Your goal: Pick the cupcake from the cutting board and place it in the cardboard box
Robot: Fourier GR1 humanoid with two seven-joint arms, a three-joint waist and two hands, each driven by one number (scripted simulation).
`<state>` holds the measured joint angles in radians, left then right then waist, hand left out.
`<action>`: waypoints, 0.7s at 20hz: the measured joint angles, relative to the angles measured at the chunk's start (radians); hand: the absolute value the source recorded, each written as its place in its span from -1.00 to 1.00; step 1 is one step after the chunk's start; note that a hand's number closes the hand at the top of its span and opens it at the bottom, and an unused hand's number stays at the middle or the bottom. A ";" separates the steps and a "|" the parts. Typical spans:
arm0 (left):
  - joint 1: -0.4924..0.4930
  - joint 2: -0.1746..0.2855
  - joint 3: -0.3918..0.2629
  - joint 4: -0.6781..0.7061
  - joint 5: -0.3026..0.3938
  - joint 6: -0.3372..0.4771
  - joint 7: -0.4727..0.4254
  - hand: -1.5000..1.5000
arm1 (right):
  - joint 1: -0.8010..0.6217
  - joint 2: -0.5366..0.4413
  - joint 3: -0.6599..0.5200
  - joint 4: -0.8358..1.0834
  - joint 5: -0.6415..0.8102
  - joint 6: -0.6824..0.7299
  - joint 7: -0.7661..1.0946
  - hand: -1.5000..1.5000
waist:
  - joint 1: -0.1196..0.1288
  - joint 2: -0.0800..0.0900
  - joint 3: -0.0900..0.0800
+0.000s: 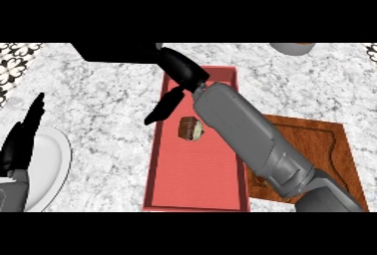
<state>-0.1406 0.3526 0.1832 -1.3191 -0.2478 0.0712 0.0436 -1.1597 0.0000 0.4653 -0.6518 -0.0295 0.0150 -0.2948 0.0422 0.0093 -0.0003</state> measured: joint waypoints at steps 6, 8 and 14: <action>-0.006 0.001 0.009 0.015 0.000 -0.001 -0.001 0.00 | -0.042 -0.047 -0.145 0.083 -0.101 0.076 -0.067 -1.00 | -0.012 0.001 0.000; -0.014 0.001 0.009 0.013 -0.002 -0.003 0.010 0.00 | -0.053 -0.086 -0.187 0.116 -0.127 0.133 -0.084 -1.00 | -0.015 0.000 0.000; -0.014 -0.010 -0.003 -0.012 -0.011 -0.002 0.026 0.00 | -0.070 -0.236 -0.274 0.259 -0.147 0.263 -0.175 -1.00 | -0.006 0.006 0.001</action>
<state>-0.1547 0.3427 0.1799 -1.3307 -0.2584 0.0695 0.0695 -1.2298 -0.2365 0.1915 -0.3931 -0.1763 0.2775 -0.4694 0.0366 0.0149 0.0004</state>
